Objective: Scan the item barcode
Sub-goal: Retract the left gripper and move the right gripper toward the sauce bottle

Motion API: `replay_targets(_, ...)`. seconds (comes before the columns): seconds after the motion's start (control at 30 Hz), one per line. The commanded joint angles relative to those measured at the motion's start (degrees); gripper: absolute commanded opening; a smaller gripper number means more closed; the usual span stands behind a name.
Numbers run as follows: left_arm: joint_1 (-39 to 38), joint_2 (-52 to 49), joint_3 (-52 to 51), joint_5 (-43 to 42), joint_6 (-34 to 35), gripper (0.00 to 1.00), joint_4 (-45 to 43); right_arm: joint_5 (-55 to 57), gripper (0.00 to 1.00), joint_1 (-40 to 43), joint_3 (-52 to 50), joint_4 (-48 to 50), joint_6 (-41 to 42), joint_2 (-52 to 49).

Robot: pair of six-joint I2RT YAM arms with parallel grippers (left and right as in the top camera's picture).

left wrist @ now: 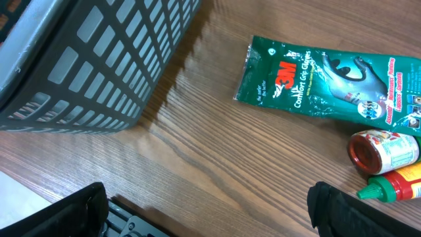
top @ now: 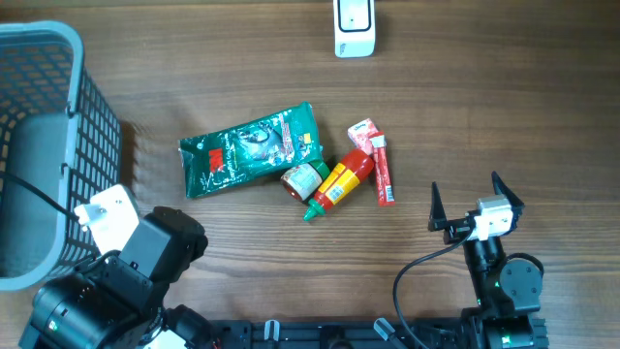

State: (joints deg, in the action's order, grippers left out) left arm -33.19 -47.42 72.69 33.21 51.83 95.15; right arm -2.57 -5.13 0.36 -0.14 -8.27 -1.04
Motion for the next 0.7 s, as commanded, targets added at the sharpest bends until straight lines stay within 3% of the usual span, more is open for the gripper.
replay_targets(0.0,0.48,0.11,-0.37,1.79,1.16,1.0,0.04,-0.52,1.0,-0.15,-0.04,0.13,-0.72,0.02)
replay_targets(0.07,0.48,0.11,-0.37,1.79,1.16,1.0,0.04,1.11,1.0,-0.15,-0.04,0.37,-1.92,0.02)
replay_targets(0.17,0.48,0.11,-0.37,1.79,1.16,1.0,0.04,2.71,1.0,-0.15,-0.04,0.5,-10.78,0.02)
replay_targets(0.3,0.48,0.11,-0.37,1.79,1.16,1.0,0.04,2.62,1.0,-0.15,-0.04,0.5,-13.86,0.02)
replay_targets(0.4,0.48,0.11,-0.37,1.79,1.16,1.0,0.04,-5.99,1.0,-0.17,-0.04,0.61,-12.37,0.02)
replay_targets(0.53,0.48,0.11,-0.37,1.79,1.16,1.0,0.02,-10.58,1.0,-0.15,-0.04,1.14,19.19,0.02)
replay_targets(0.67,0.48,0.11,-0.37,1.79,1.16,1.0,0.02,-11.3,1.0,-0.17,-0.04,1.09,34.69,-0.11)
